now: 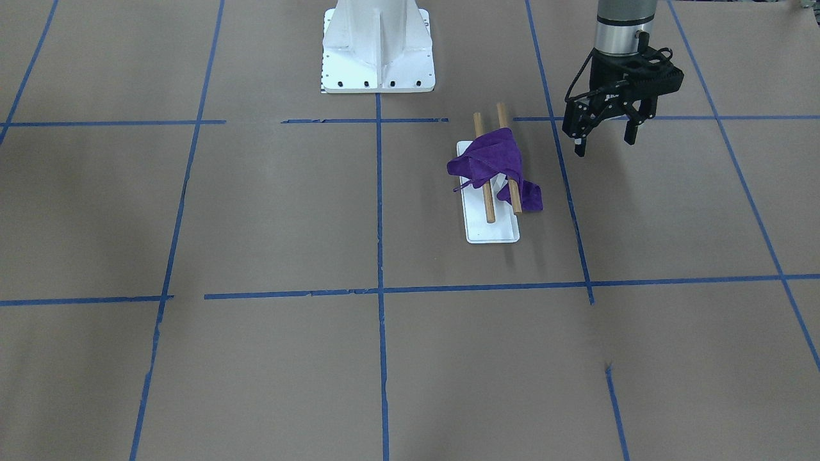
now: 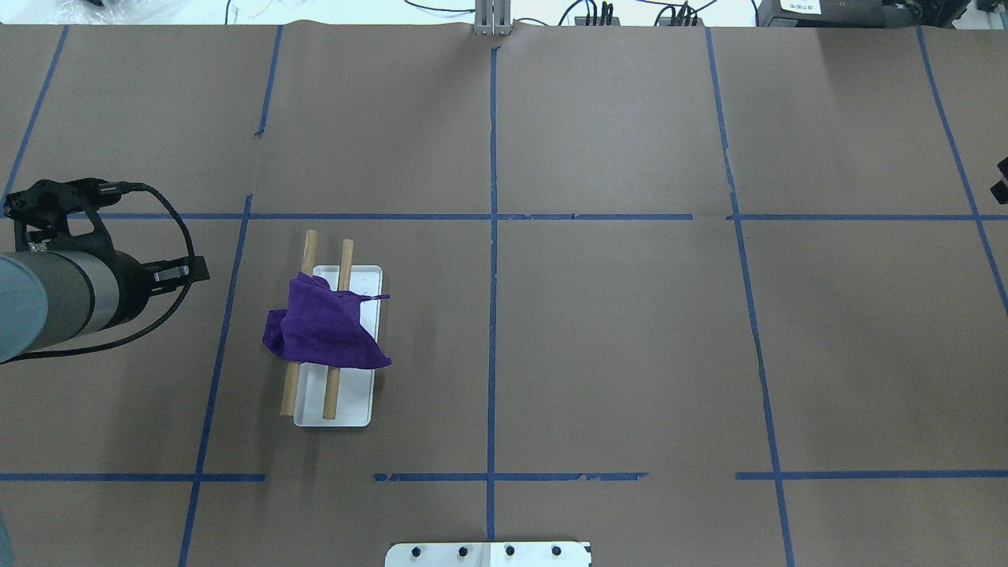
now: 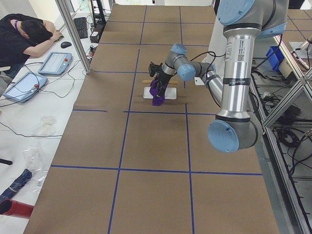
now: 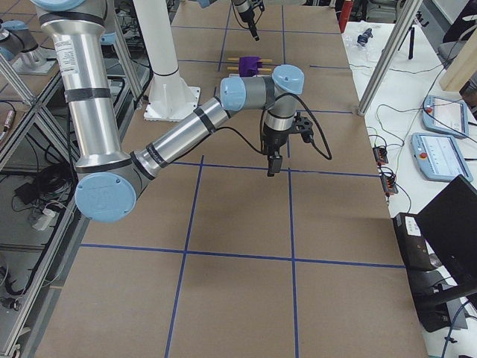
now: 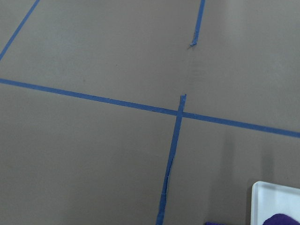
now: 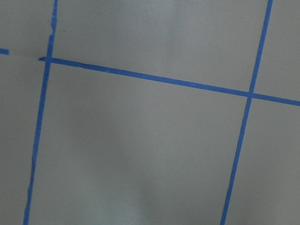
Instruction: Hang towel on rack
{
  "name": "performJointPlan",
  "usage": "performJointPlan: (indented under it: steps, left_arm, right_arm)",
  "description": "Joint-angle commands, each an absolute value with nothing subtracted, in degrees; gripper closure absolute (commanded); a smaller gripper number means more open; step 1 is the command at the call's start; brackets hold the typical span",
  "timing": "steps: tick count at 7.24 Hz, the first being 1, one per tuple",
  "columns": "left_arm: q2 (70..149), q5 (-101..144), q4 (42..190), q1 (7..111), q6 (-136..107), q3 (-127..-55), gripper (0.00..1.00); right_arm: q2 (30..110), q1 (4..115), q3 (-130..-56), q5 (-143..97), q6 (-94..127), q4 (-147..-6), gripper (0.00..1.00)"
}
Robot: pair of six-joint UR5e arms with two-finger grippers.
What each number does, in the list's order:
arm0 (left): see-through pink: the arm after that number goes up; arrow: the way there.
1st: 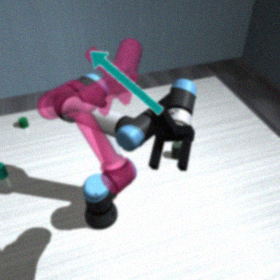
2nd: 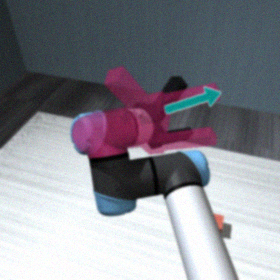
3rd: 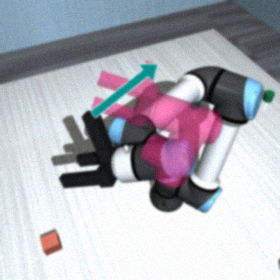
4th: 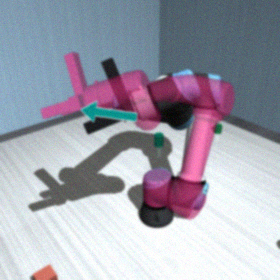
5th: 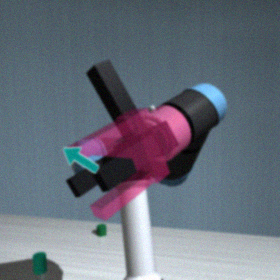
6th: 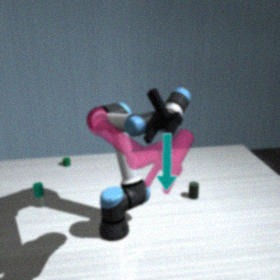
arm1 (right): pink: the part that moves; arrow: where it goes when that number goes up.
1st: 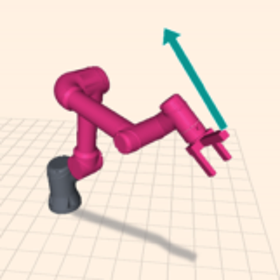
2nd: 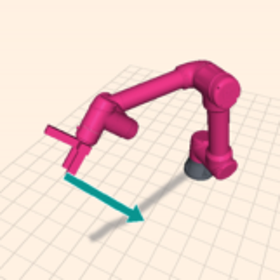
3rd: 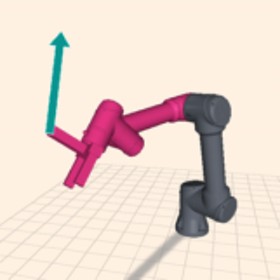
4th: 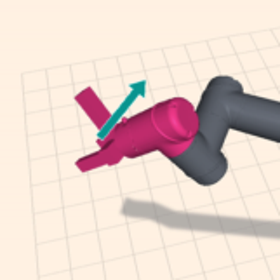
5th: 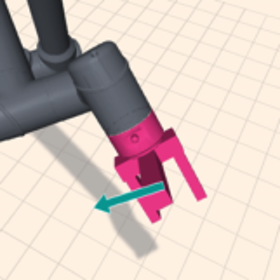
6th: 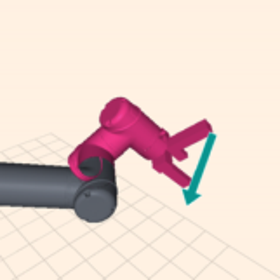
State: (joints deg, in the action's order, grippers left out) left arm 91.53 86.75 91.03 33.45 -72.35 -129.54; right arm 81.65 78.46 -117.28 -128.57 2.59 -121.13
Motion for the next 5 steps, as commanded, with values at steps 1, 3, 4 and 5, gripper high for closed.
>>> performJointPlan:
  steps: [1,3,4,5]
  left_arm:
    - [92.2,94.3,91.1,42.3,-57.1,-127.8,0.0]
    - [92.2,106.6,91.1,57.3,-36.8,-122.5,0.0]
    - [92.2,111.0,91.1,63.6,-30.1,-119.0,0.0]
    - [92.2,115.5,91.0,70.4,-21.2,-114.8,0.0]
  right_arm:
    - [85.7,81.8,-111.7,-128.9,-2.3,-113.0,0.0]
    - [89.7,85.1,-104.8,-133.3,-5.4,-103.3,0.0]
    - [90.3,86.1,-103.1,-133.5,-6.2,-101.5,0.0]
    - [90.2,86.2,-103.1,-135.0,-6.0,-101.4,0.0]
